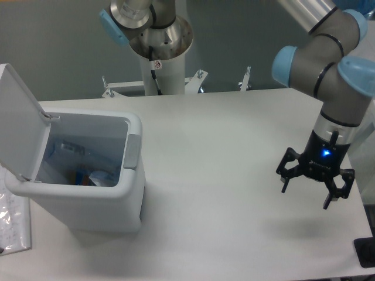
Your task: Place the trash in the trash can
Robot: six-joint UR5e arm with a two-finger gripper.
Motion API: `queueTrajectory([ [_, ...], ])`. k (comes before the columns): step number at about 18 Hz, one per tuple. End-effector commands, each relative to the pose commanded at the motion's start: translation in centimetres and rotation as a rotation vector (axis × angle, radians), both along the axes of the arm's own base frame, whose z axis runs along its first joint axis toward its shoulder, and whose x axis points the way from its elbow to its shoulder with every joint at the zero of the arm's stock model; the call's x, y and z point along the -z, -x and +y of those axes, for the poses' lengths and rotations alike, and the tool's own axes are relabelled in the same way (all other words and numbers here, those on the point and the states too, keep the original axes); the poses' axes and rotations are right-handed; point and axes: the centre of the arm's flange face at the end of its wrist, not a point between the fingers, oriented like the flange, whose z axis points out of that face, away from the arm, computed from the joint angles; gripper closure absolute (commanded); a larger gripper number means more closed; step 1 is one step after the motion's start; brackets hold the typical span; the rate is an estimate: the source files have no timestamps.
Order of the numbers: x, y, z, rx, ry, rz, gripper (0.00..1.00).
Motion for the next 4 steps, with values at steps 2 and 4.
queueTrajectory([
  [2,0.36,0.09,0.16,0.001,0.024,0.003,0.0],
  [4,0.44,0.26,0.09,-0.001,0.025,0.003,0.0],
])
